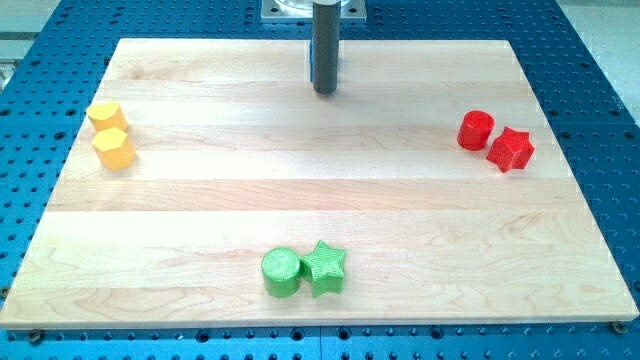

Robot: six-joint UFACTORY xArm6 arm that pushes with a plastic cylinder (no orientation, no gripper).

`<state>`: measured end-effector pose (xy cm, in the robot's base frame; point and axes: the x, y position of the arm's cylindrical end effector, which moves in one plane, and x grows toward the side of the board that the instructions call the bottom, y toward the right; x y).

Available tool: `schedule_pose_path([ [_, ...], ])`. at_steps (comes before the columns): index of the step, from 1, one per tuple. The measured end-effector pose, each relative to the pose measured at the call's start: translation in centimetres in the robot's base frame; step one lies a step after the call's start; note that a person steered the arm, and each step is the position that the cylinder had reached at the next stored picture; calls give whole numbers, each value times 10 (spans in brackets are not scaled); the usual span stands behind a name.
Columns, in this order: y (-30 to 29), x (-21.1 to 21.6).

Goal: Move the red star parallel to the green star

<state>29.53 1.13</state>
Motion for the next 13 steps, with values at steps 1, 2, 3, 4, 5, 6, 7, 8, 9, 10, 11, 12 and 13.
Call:
schedule_pose_path([
  [1, 0, 0],
  [2, 1, 2],
  [3, 19, 38],
  [4, 19, 51],
  [5, 19, 53],
  [6, 19, 53],
  [7, 41, 36],
  [8, 109, 35],
  [9, 181, 45],
  [10, 199, 75],
  [11, 219, 95],
  [12, 244, 84],
  [13, 244, 156],
])
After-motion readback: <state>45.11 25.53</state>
